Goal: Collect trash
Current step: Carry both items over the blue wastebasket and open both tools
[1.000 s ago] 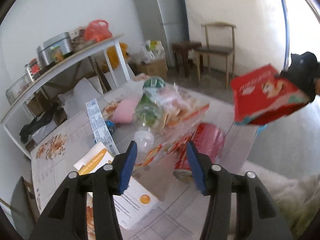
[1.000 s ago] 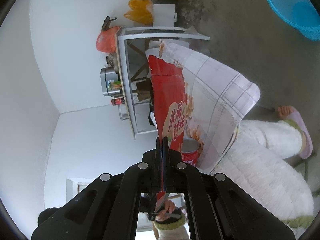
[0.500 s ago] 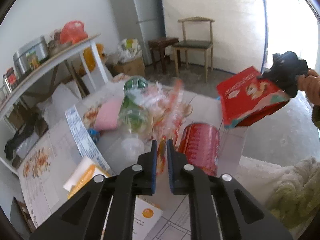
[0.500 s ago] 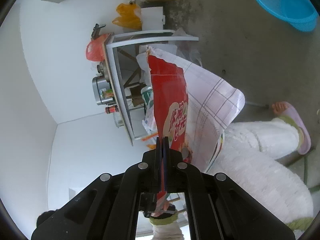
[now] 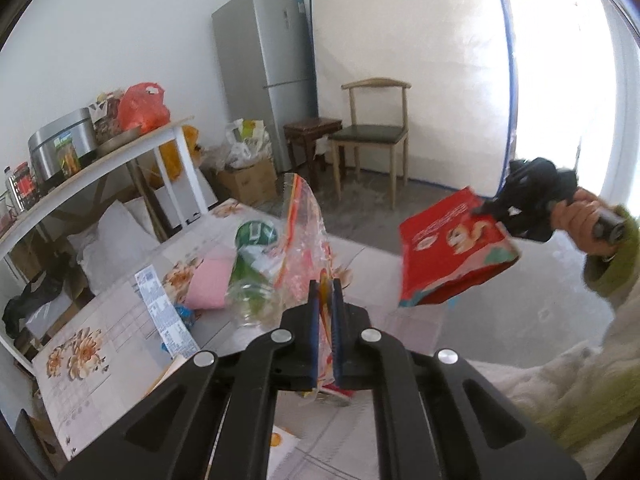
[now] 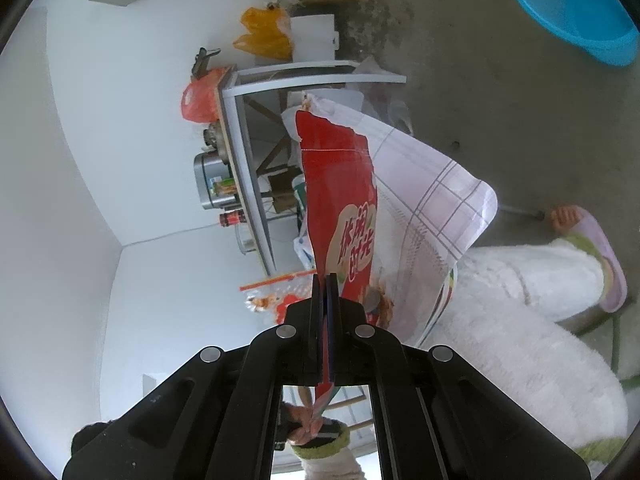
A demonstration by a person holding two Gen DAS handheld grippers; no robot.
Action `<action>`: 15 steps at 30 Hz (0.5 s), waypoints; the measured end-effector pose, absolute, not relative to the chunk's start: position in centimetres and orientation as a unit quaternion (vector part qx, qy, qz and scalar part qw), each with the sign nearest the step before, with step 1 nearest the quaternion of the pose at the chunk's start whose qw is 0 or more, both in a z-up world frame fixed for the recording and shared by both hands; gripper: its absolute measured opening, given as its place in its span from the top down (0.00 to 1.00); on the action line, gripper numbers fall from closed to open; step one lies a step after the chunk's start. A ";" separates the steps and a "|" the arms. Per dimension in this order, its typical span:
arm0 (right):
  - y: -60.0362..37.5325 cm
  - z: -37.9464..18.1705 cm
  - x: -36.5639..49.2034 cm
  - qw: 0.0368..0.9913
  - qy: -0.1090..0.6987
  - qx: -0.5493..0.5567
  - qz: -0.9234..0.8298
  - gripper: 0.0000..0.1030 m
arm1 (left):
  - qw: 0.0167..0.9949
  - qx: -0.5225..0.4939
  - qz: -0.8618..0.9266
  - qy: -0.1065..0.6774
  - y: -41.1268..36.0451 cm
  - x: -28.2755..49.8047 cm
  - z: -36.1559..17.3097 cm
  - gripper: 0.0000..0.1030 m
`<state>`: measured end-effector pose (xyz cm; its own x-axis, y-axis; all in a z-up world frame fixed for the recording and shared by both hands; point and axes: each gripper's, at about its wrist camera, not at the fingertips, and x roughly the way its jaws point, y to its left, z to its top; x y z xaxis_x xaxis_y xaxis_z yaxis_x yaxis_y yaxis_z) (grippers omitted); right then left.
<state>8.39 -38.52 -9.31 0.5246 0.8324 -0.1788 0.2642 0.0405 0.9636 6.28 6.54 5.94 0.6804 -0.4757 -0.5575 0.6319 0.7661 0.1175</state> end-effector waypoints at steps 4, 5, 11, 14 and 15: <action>-39.6 -8.8 7.5 0.588 0.405 0.654 0.250 0.99 | 0.906 0.117 -0.328 0.239 6.2 4.5 8.7 0.95; -40.0 -8.6 7.2 0.590 0.400 0.655 0.251 0.99 | 0.907 0.106 -0.335 0.233 6.0 4.1 9.3 0.95; -44.6 -7.9 4.5 0.619 0.359 0.662 0.221 0.99 | 0.901 0.047 -0.377 0.209 0.5 4.0 10.5 0.95; -48.1 -7.6 2.9 0.651 0.342 0.654 0.178 0.99 | 0.893 0.041 -0.393 0.217 -4.2 5.7 9.9 0.95; -48.9 -7.6 2.7 0.660 0.339 0.650 0.164 0.99 | 0.887 0.039 -0.403 0.222 -6.6 6.6 9.5 0.95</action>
<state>2.68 -48.88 -7.60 0.7157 0.6579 -0.2346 0.2238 0.1021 0.9693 6.64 -6.55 9.46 0.5767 -0.6971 -0.4260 0.7319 0.6725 -0.1097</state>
